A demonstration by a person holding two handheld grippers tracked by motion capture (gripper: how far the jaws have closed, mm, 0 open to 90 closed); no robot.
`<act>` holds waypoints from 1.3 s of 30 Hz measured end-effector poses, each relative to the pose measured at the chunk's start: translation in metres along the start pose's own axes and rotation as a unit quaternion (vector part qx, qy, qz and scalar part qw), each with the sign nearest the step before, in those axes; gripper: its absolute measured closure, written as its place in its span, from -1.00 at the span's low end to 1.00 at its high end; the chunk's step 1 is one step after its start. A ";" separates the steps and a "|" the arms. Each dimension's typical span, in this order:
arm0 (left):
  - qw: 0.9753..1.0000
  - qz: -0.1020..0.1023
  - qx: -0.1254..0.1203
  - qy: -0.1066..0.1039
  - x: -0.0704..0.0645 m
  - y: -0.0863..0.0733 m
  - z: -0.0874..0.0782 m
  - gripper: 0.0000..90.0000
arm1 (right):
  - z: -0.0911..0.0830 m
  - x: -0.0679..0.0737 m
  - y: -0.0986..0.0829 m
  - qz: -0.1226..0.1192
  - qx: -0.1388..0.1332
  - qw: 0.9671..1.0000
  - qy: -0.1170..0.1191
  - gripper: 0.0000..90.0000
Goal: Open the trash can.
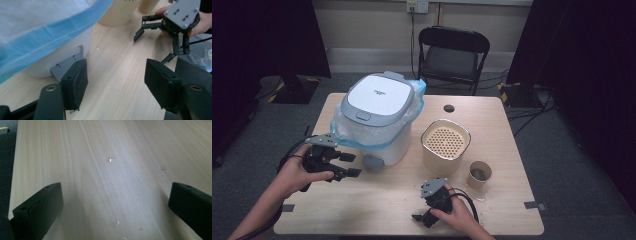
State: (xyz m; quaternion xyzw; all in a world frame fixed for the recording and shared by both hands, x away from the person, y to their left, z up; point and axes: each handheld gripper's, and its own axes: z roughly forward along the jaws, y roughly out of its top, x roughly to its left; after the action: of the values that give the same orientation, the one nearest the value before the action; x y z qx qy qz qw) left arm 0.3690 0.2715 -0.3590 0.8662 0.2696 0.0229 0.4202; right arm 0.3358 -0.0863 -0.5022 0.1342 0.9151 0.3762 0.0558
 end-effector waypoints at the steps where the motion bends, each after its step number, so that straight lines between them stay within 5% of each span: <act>1: 1.000 -0.001 -0.001 -0.001 0.000 0.001 -0.002 -0.19 | 0.000 0.000 0.000 0.000 0.000 1.000 0.000 -1.00; 39: 1.000 -0.015 -0.006 0.015 0.006 0.051 -0.043 0.10 | 0.001 -0.001 0.000 -0.002 -0.002 1.000 0.002 -1.00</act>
State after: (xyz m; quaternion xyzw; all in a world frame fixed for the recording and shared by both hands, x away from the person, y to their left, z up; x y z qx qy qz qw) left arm 0.3857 0.2794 -0.2943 0.8587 0.2893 0.0315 0.4219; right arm 0.3369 -0.0860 -0.5023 0.1317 0.9148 0.3779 0.0549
